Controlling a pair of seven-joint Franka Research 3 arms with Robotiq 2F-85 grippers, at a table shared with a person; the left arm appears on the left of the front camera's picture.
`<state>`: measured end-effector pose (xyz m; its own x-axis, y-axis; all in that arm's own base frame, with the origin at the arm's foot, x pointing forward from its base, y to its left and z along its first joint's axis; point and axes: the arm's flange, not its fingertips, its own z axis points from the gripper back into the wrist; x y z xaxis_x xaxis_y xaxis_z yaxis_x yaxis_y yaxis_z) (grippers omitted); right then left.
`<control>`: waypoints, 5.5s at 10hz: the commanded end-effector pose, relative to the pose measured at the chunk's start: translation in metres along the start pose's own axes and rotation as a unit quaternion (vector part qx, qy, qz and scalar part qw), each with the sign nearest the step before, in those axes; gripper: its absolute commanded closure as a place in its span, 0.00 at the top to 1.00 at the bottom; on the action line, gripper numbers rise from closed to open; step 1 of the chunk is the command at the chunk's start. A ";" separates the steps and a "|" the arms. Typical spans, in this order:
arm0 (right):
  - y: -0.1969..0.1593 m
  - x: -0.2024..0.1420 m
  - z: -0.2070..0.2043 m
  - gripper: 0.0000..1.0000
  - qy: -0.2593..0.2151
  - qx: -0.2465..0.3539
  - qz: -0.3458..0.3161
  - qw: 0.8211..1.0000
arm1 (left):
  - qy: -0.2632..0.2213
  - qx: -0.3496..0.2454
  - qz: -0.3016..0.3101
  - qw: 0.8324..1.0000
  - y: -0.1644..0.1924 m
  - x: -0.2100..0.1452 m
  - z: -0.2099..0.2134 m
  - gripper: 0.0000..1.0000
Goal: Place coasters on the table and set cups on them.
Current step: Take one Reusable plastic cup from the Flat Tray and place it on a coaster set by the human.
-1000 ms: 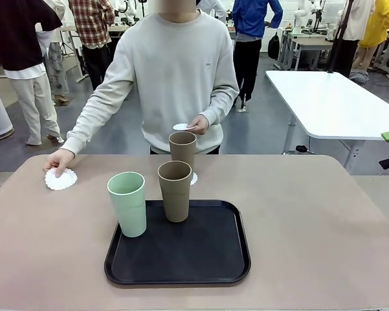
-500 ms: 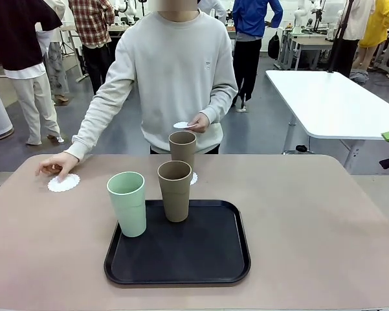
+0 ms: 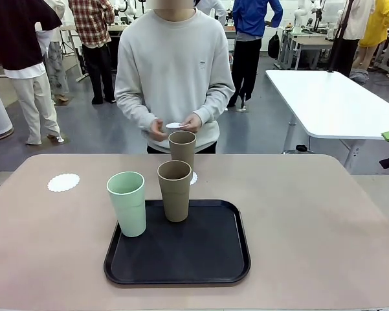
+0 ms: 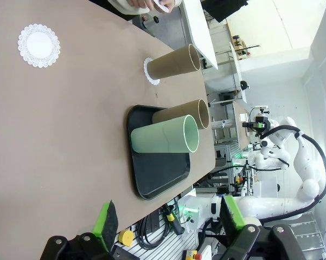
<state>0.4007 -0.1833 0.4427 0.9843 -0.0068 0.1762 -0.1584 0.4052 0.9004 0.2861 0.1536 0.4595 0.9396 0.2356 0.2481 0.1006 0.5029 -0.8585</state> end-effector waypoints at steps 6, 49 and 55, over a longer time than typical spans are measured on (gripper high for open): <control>0.000 0.001 0.001 1.00 -0.005 -0.001 0.005 1.000 | -0.003 -0.006 -0.007 1.000 0.002 -0.001 0.000 1.00; 0.000 0.001 0.001 1.00 -0.005 -0.001 0.005 1.000 | 0.243 -0.078 -0.661 0.706 -0.072 0.051 -0.183 1.00; 0.000 0.001 0.001 1.00 -0.005 -0.001 0.005 1.000 | 0.151 -0.135 -0.605 0.770 0.019 0.030 -0.227 1.00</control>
<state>0.4015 -0.1837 0.4437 0.9840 -0.0065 0.1780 -0.1600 0.4076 0.8991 0.3830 -0.0115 0.3511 0.1402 -0.4780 0.8671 0.9863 -0.0093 -0.1646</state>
